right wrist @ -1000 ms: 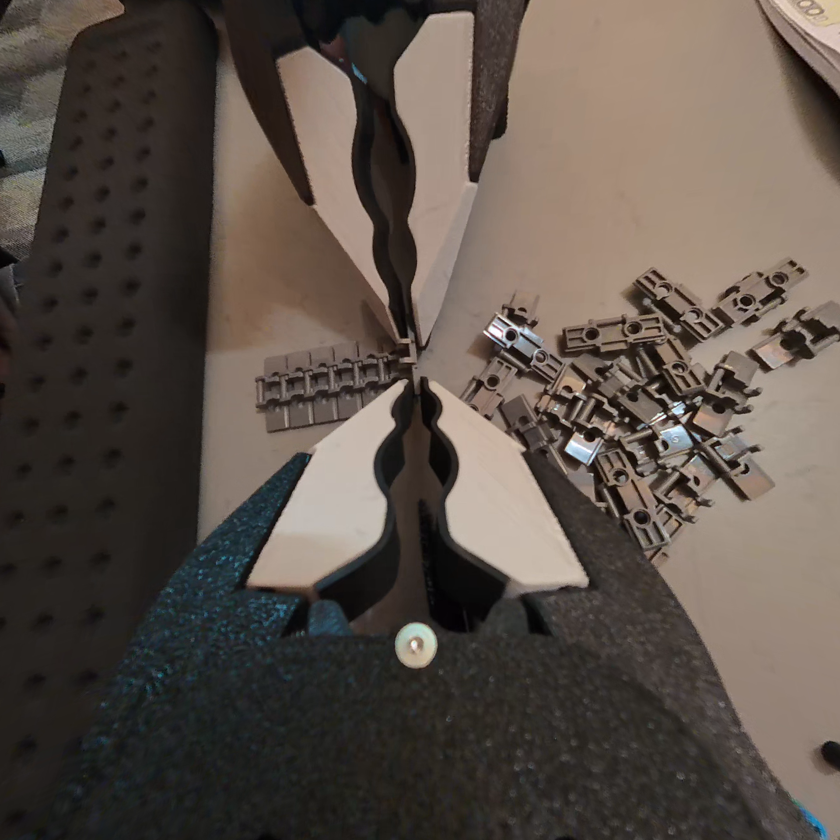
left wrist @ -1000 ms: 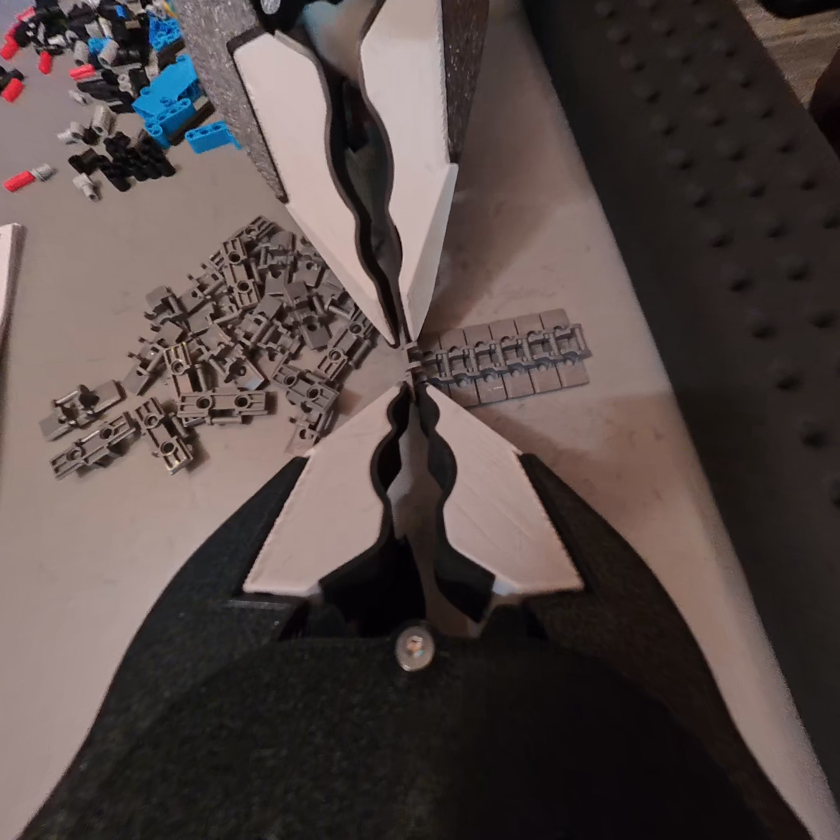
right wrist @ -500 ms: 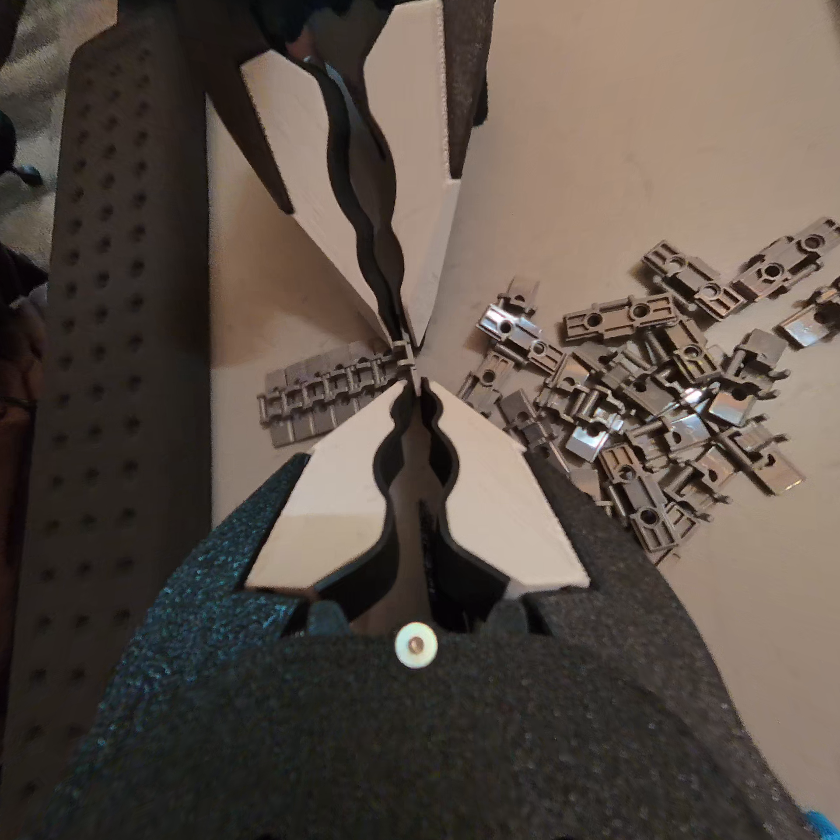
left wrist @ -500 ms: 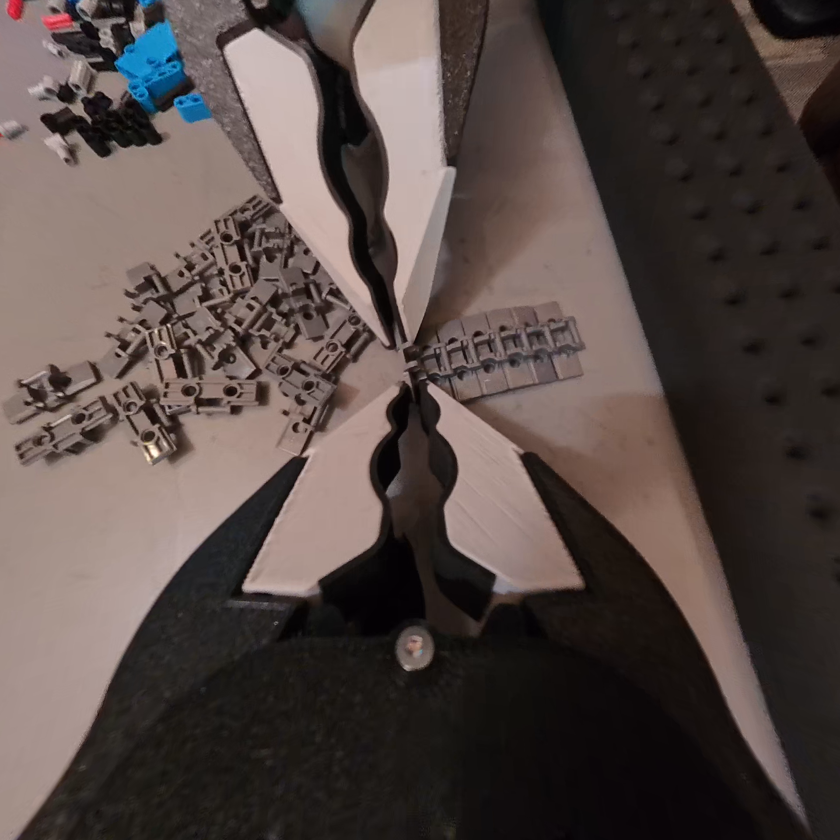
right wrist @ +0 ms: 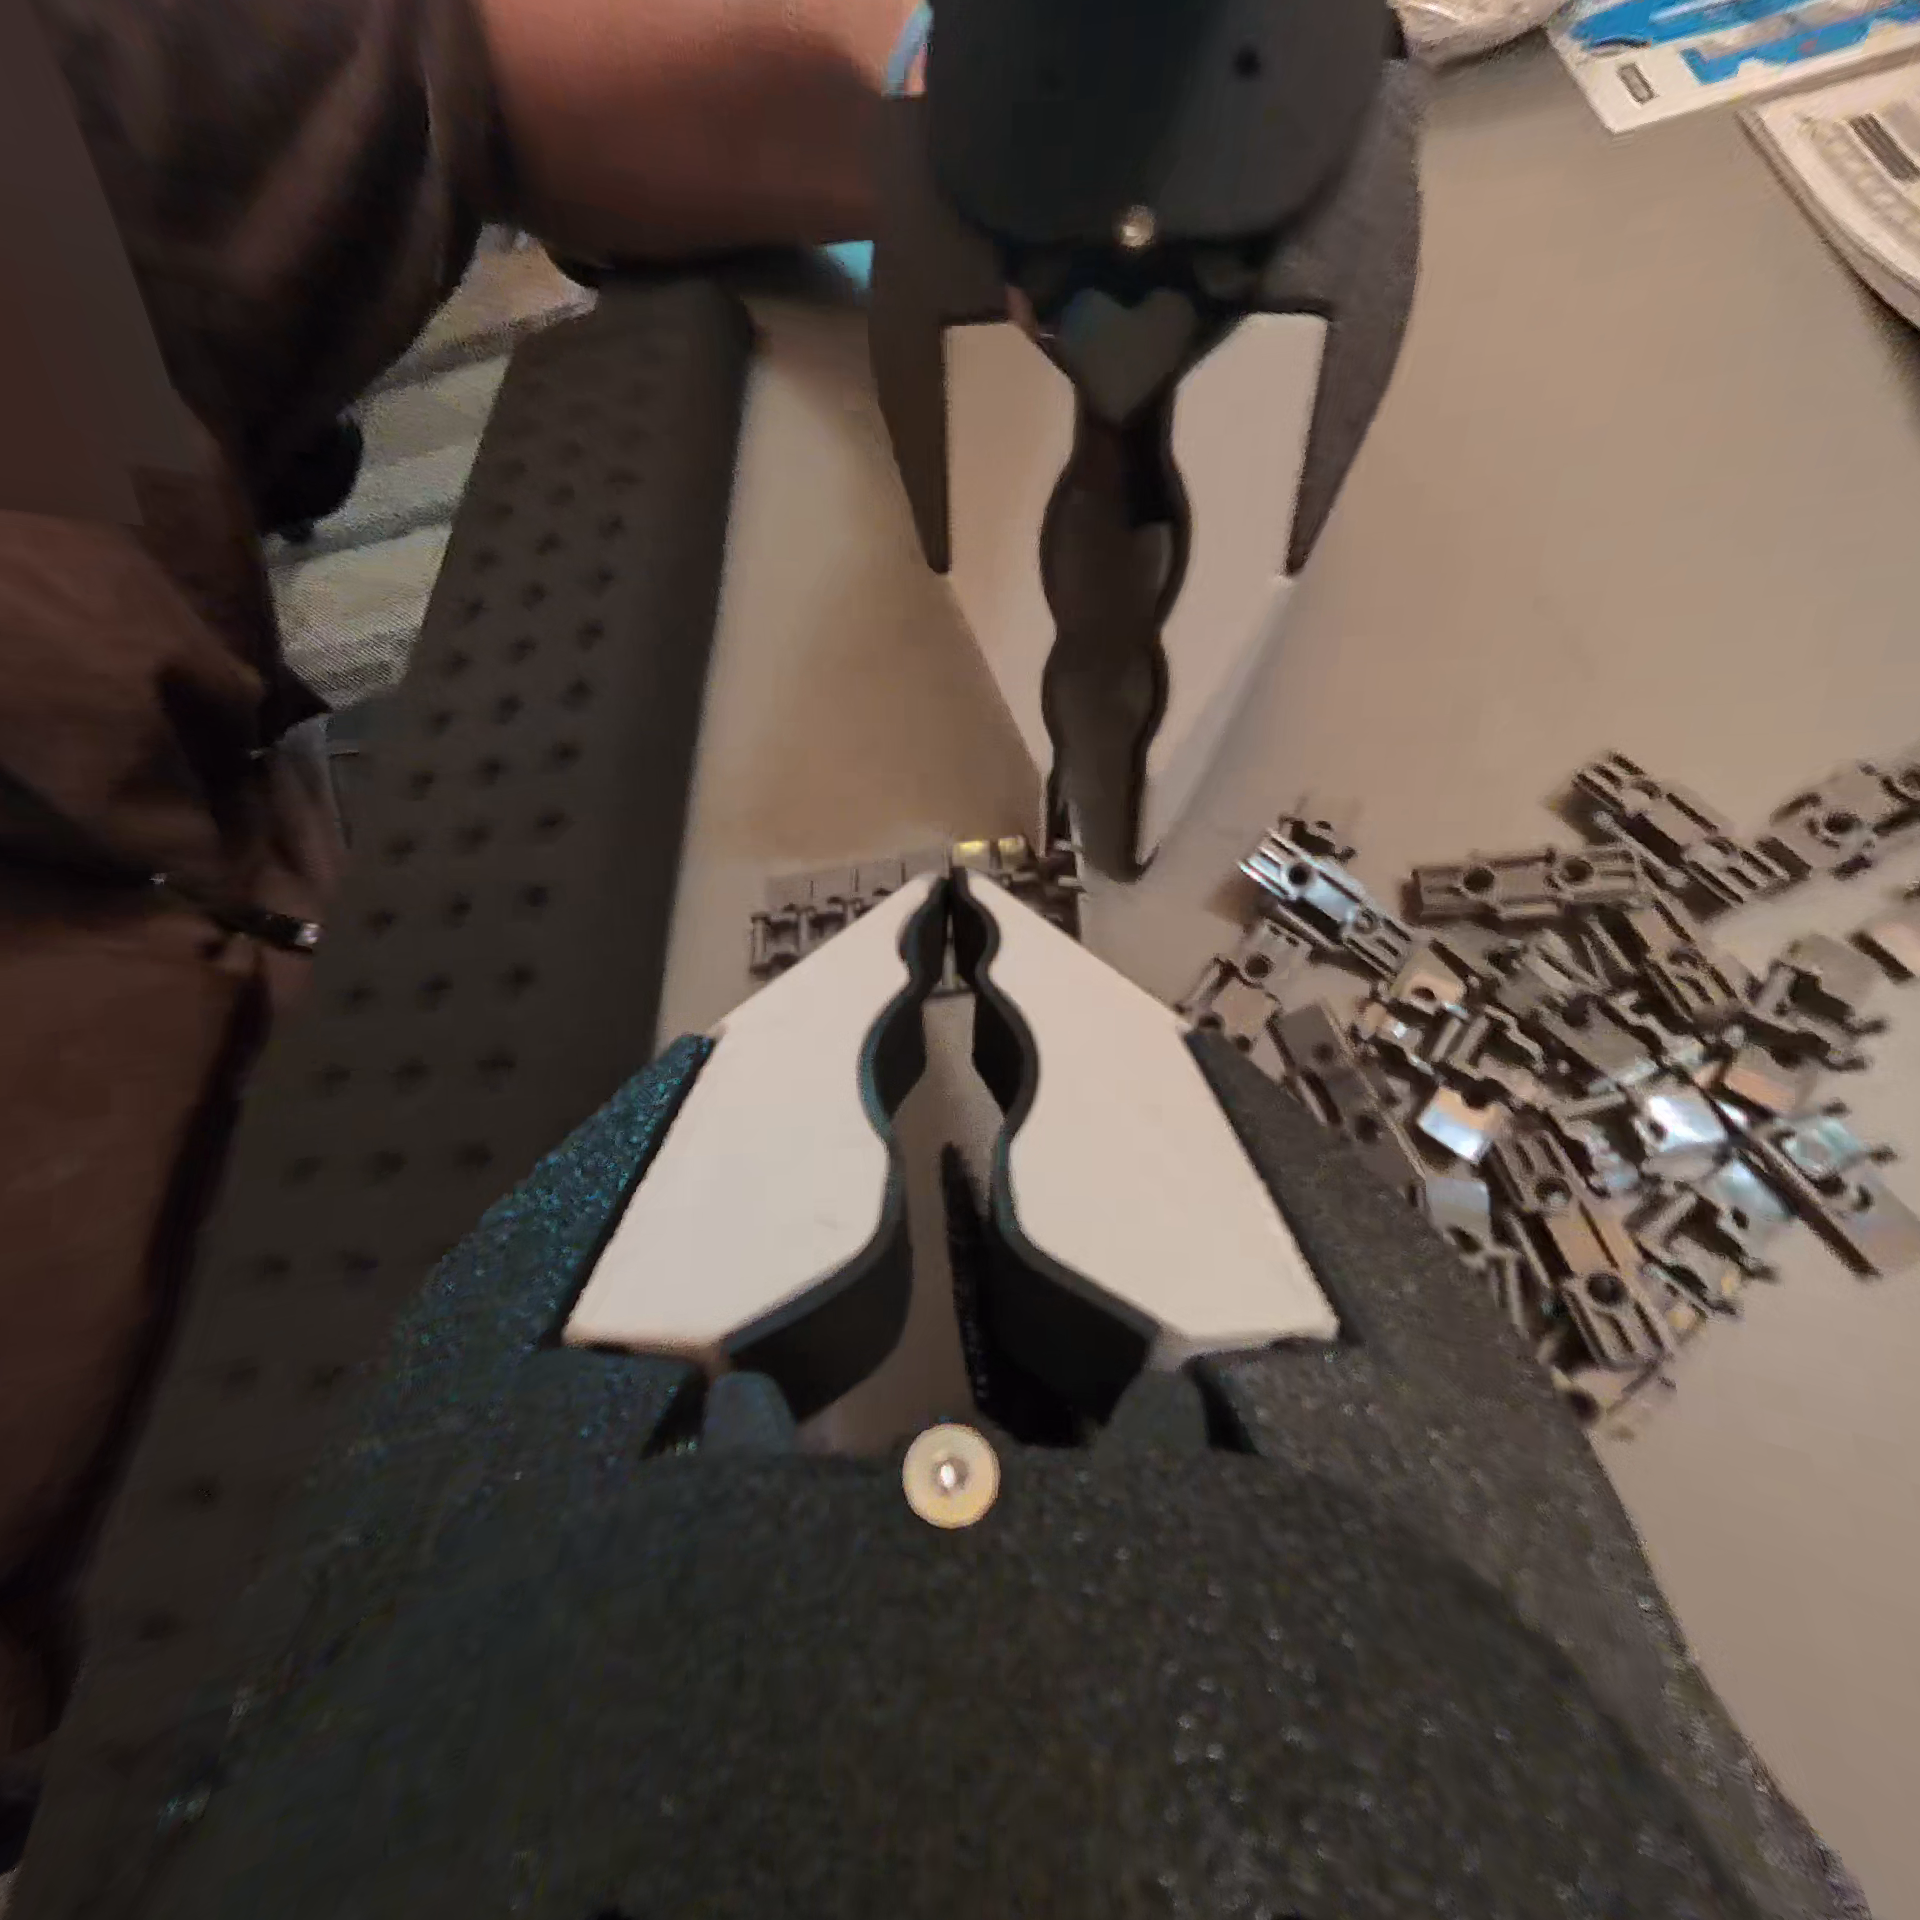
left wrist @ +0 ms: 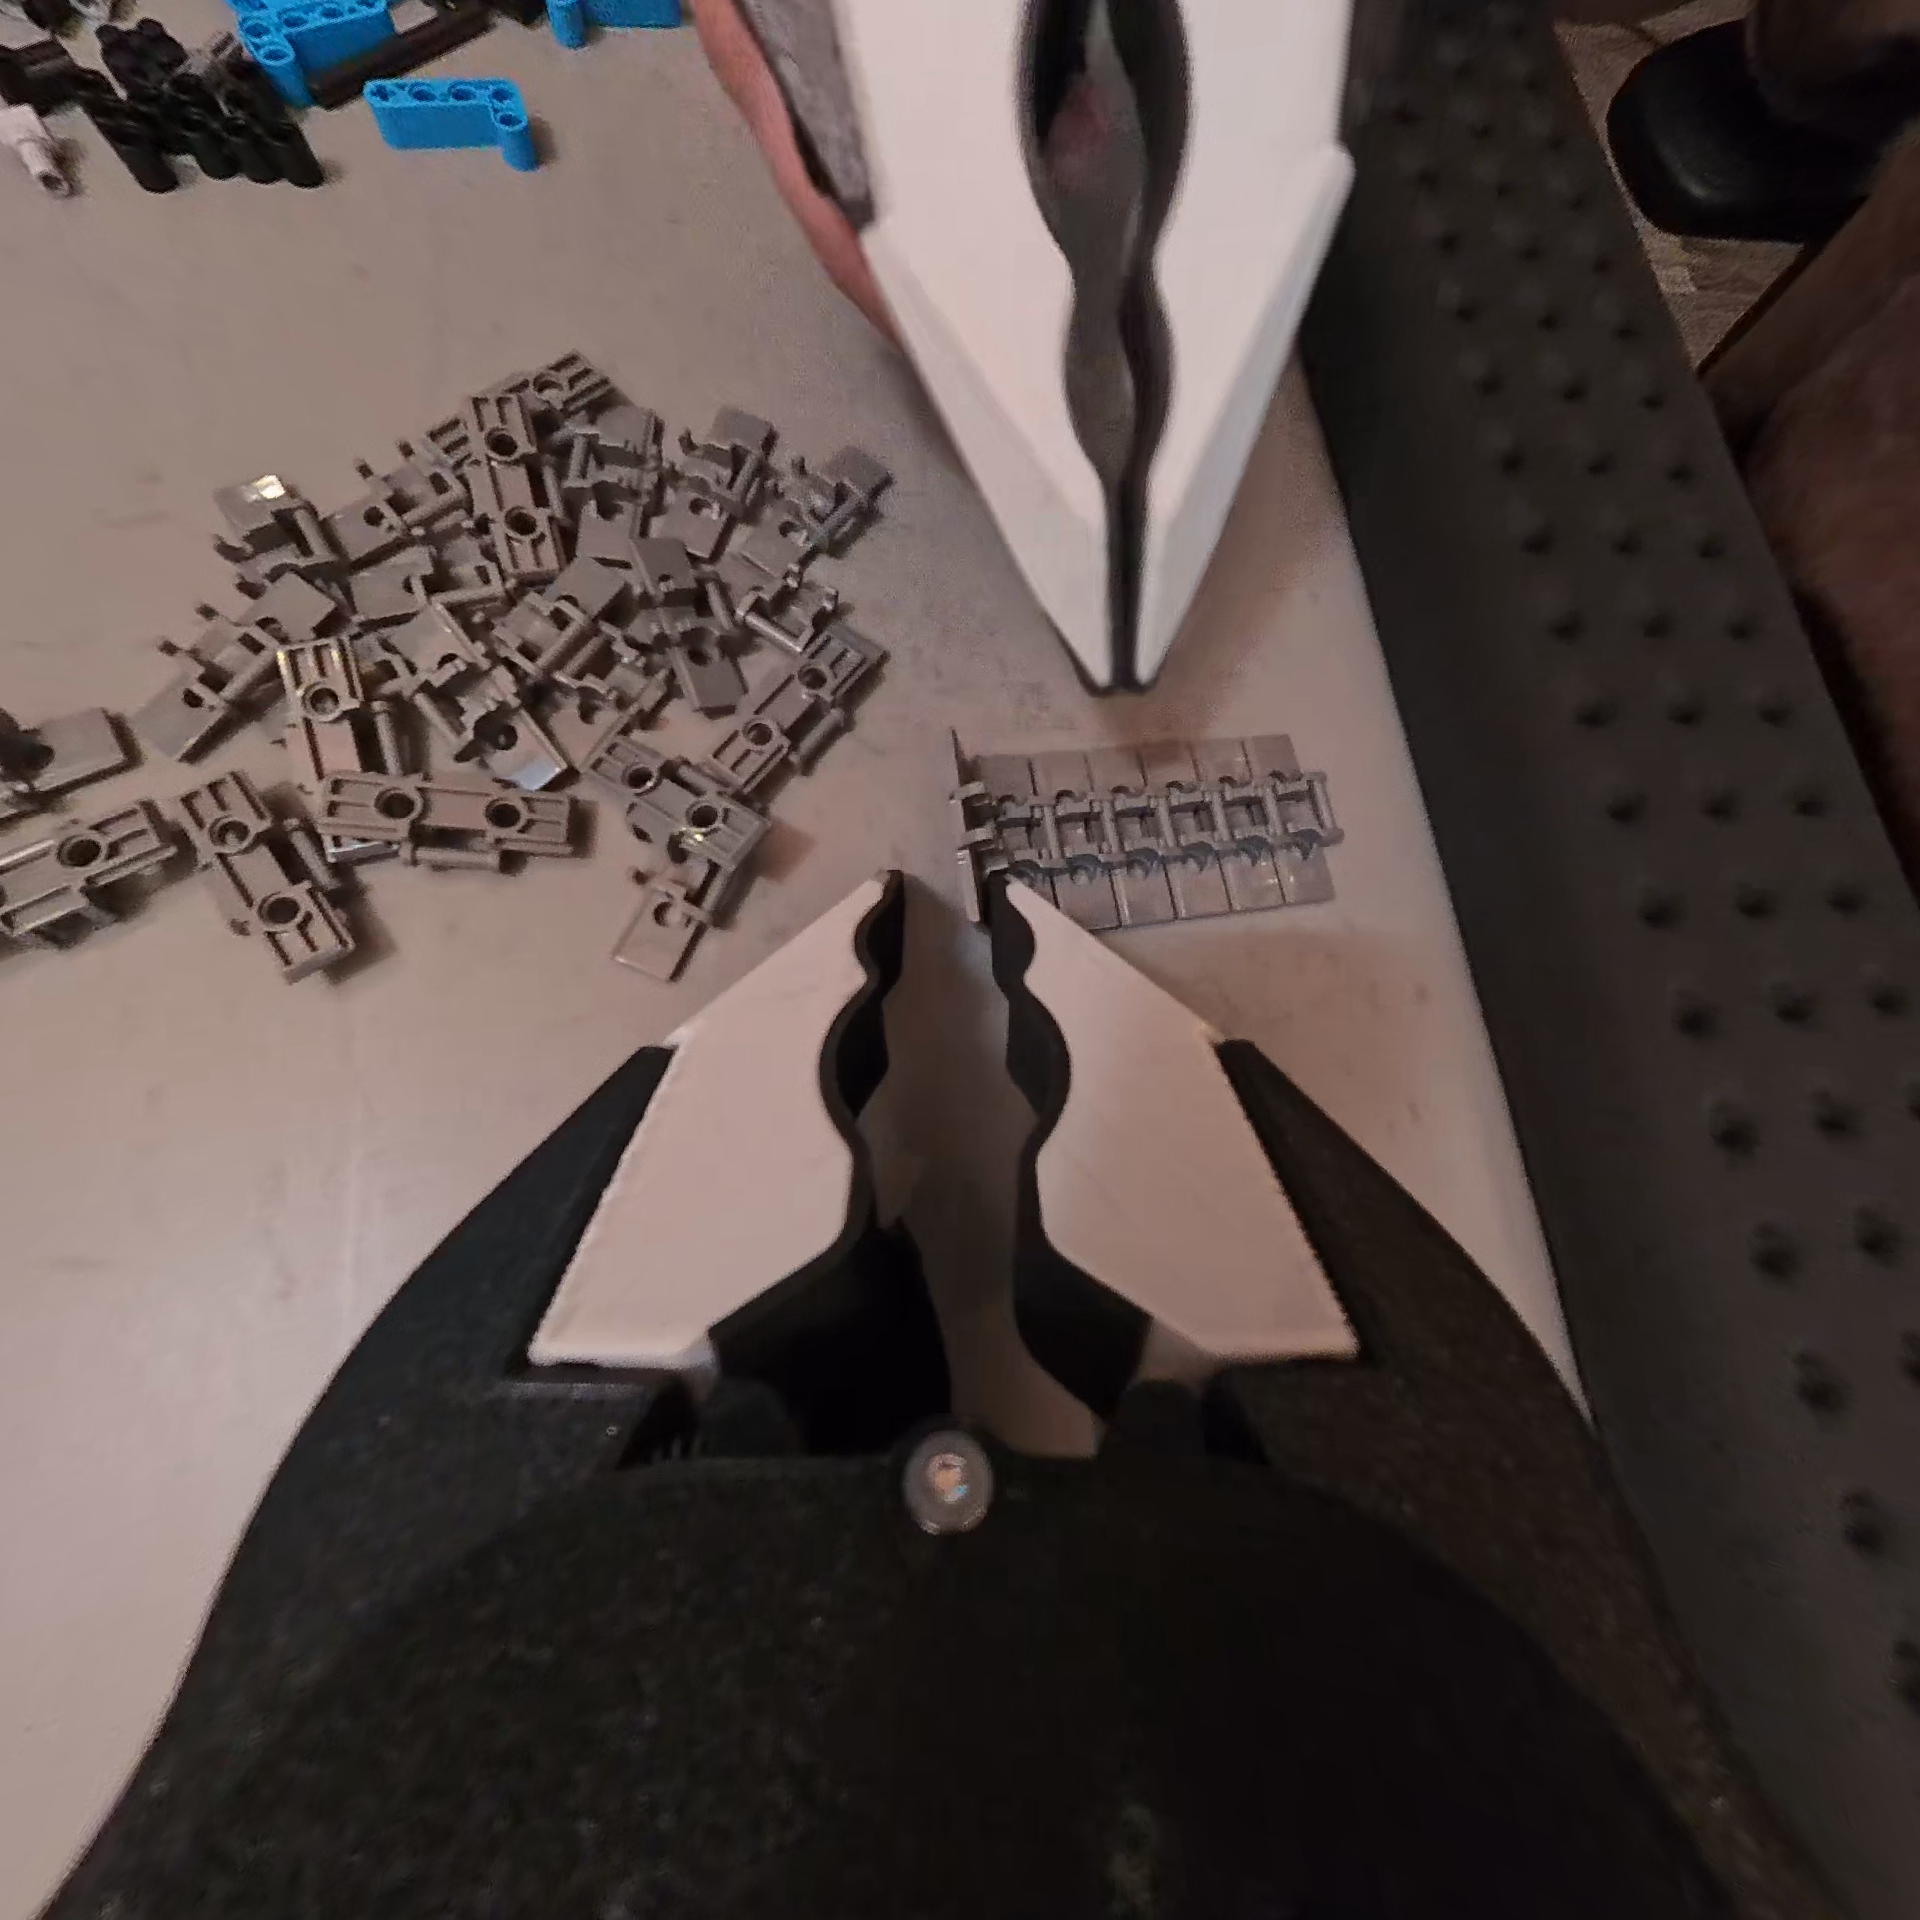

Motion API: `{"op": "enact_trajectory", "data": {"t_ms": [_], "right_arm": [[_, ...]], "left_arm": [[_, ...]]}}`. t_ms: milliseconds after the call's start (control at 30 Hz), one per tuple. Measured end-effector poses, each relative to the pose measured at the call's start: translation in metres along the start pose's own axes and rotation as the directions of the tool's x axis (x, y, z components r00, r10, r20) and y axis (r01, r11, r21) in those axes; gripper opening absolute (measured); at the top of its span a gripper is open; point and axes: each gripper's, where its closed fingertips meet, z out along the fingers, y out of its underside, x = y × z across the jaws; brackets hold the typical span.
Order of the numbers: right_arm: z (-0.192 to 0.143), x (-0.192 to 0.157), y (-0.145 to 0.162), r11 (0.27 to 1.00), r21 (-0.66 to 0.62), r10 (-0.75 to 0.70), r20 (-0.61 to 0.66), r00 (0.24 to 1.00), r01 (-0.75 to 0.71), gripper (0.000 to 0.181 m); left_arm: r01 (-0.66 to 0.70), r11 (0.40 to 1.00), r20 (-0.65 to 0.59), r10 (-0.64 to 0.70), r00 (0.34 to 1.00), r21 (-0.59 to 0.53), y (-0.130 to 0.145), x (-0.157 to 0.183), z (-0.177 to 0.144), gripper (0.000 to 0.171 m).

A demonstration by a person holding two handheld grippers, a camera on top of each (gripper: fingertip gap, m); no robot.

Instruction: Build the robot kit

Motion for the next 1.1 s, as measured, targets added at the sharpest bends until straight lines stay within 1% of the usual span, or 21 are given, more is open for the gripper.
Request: {"op": "enact_trajectory", "data": {"t_ms": [67, 100, 133, 167, 233, 300, 400, 467, 500, 567, 700, 800, 833, 900, 1000, 1033, 1100], "right_arm": [[0.012, 0.002, 0.005, 0.997, -0.062, -0.044, -0.060, 0.997, 0.040, 0.000], [0.019, 0.005, 0.013, 0.992, -0.115, -0.063, -0.087, 0.994, 0.052, 0.000], [0.025, 0.004, 0.023, 0.983, -0.174, -0.079, -0.084, 0.993, 0.064, 0.004], [0.027, 0.000, 0.019, 0.986, -0.146, -0.090, -0.073, 0.993, 0.079, 0.000], [0.028, -0.001, 0.020, 0.982, -0.163, -0.115, -0.083, 0.990, 0.101, 0.000], [0.028, -0.001, 0.020, 0.977, -0.174, -0.144, -0.100, 0.985, 0.126, 0.001], [0.028, -0.001, 0.020, 0.975, -0.180, -0.149, -0.109, 0.983, 0.127, 0.000], [0.028, -0.001, 0.019, 0.977, -0.173, -0.147, -0.106, 0.983, 0.127, 0.000], [0.028, -0.001, 0.019, 0.977, -0.168, -0.152, -0.103, 0.983, 0.133, 0.000], [0.029, -0.001, 0.019, 0.978, -0.159, -0.153, -0.098, 0.983, 0.136, 0.000], [0.033, -0.004, 0.014, 0.977, -0.147, -0.170, -0.091, 0.981, 0.156, 0.000], [0.026, -0.004, -0.007, 0.974, -0.035, -0.226, -0.127, 0.966, 0.223, 0.000], [0.021, 0.003, -0.010, 0.978, -0.018, -0.210, -0.155, 0.965, 0.210, 0.000], [0.011, 0.028, -0.006, 0.991, -0.044, -0.136, -0.251, 0.958, 0.129, 0.000], [-0.001, 0.060, 0.006, 0.996, -0.082, -0.066, -0.381, 0.922, 0.037, 0.005], [-0.002, 0.065, 0.008, 0.996, -0.084, -0.055, -0.401, 0.914, 0.023, 0.005], [0.000, 0.066, 0.011, 0.995, -0.094, -0.024, -0.394, 0.919, -0.014, 0.007]], "left_arm": [[0.008, 1.000, -0.001, -0.008, 1.000, 0.000, 0.000, -0.001, 0.000, 0.016], [0.013, 1.000, 0.001, -0.013, 1.000, 0.001, 0.000, -0.001, -0.001, 0.017], [0.019, 1.000, 0.001, -0.019, 1.000, 0.003, 0.000, -0.001, -0.001, 0.018], [0.027, 1.000, 0.006, -0.027, 1.000, 0.007, 0.001, -0.002, -0.002, 0.019], [0.044, 0.999, 0.007, -0.044, 0.999, 0.032, -0.001, -0.003, -0.007, 0.019], [0.069, 0.995, 0.001, -0.069, 0.998, 0.077, -0.004, -0.004, -0.014, 0.019], [0.091, 0.983, -0.020, -0.089, 0.996, 0.159, -0.013, -0.003, -0.025, 0.018], [0.085, 0.978, -0.066, -0.073, 0.995, 0.192, -0.016, 0.004, -0.030, 0.000], [0.070, 0.978, -0.061, -0.059, 0.996, 0.197, -0.017, 0.005, -0.031, 0.000], [0.041, 0.983, -0.035, -0.035, 0.999, 0.179, -0.015, 0.005, -0.028, 0.000], [-0.009, 0.996, 0.019, 0.007, 1.000, 0.091, -0.005, 0.005, -0.016, 0.001], [-0.018, 0.997, 0.065, 0.014, 0.998, 0.069, -0.002, 0.000, -0.014, 0.004], [-0.019, 0.997, 0.077, 0.013, 0.997, 0.073, -0.003, -0.001, -0.015, 0.005], [-0.022, 0.996, 0.129, 0.011, 0.992, 0.089, -0.004, -0.010, -0.018, 0.005], [-0.011, 0.994, 0.261, -0.018, 0.965, 0.109, -0.005, -0.034, -0.027, 0.005], [-0.005, 0.994, 0.286, -0.027, 0.958, 0.112, -0.005, -0.039, -0.029, 0.006], [-0.006, 0.994, 0.279, -0.025, 0.960, 0.111, -0.005, -0.038, -0.029, 0.011]]}}
